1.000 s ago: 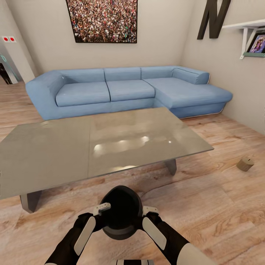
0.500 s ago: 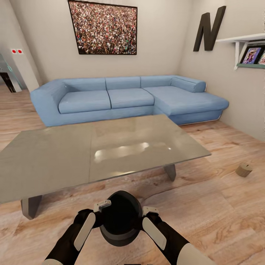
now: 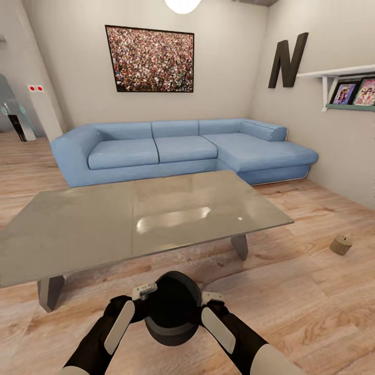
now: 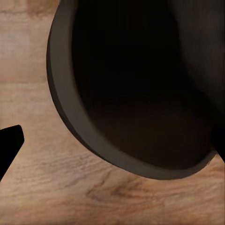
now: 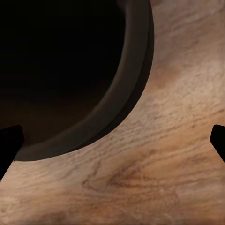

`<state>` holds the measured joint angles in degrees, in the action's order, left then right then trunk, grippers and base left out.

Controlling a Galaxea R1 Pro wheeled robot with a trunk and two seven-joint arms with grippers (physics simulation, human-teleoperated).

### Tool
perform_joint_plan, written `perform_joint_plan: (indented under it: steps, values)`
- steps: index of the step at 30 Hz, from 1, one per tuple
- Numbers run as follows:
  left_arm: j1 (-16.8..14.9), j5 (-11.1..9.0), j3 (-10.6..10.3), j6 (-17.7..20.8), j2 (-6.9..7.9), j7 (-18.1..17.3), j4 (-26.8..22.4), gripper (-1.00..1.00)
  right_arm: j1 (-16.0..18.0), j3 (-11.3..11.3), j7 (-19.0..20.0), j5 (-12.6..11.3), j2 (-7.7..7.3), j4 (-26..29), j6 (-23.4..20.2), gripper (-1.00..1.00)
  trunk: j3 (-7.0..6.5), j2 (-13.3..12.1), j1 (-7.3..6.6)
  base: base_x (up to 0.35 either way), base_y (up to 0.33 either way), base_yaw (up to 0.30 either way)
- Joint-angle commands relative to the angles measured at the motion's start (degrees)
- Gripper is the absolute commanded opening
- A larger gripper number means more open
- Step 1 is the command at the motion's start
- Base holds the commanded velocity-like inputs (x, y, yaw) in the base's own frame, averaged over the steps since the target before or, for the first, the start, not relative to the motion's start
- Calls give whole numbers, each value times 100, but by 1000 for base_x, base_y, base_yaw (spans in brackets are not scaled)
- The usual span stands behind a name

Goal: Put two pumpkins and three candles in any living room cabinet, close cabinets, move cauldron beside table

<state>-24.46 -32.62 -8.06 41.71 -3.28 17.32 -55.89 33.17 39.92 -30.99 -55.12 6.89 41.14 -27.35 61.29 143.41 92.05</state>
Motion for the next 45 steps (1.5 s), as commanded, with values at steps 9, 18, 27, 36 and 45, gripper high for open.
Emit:
perform_joint_plan:
  steps: [9,18,27,36,45]
  values:
    - [-4,-60,-3,12,4,54,-10,100,5,23,-47,-44,-3,8,-7,100,-195,-10,-24,-91,21,0]
    - [-5,-60,23,12,9,53,-17,100,5,25,-47,-43,-3,8,-8,100,-377,-177,-125,-126,30,0]
    - [-6,-61,24,12,4,52,-18,100,5,17,-47,-49,-3,10,-7,100,-539,-538,-323,-3,1,0]
    - [-6,-60,24,12,11,52,-18,100,5,16,-47,-44,-3,21,-13,100,-700,-899,-520,0,0,0]
    - [-3,-68,24,12,3,52,-13,100,5,16,-47,-44,-3,20,-7,100,-862,-1260,-718,-171,56,0]
